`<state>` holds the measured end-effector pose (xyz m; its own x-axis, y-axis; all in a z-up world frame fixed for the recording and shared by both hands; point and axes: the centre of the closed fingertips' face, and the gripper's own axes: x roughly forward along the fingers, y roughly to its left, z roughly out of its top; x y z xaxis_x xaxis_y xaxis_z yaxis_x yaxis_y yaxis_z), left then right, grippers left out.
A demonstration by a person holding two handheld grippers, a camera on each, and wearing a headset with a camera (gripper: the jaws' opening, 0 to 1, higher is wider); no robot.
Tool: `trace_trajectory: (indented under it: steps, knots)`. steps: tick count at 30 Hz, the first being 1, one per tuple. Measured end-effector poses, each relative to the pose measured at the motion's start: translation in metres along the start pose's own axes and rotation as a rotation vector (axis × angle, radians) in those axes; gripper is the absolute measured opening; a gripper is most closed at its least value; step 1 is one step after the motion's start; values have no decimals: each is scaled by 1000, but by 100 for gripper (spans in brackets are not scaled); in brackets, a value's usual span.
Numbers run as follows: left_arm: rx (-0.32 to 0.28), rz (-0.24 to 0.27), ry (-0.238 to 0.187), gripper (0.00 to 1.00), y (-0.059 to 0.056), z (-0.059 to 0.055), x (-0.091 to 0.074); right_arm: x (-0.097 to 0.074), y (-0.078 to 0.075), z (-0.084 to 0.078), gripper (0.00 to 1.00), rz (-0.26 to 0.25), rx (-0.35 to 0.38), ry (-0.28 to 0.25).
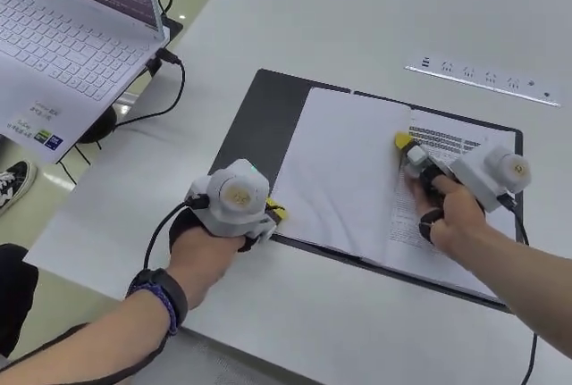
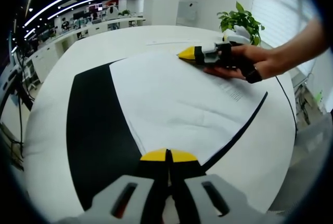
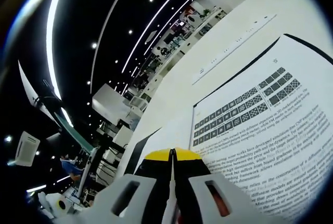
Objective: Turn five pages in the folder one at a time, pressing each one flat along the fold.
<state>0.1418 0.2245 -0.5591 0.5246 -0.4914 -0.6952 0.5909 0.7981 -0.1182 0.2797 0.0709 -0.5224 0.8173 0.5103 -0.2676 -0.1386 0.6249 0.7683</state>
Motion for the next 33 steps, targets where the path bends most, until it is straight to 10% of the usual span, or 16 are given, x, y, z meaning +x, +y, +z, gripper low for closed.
trace_trajectory:
  steps: [33]
  knots:
    - [-15,5,-14,0,0,0,-1,-60,3,-54,0,69,-21,99]
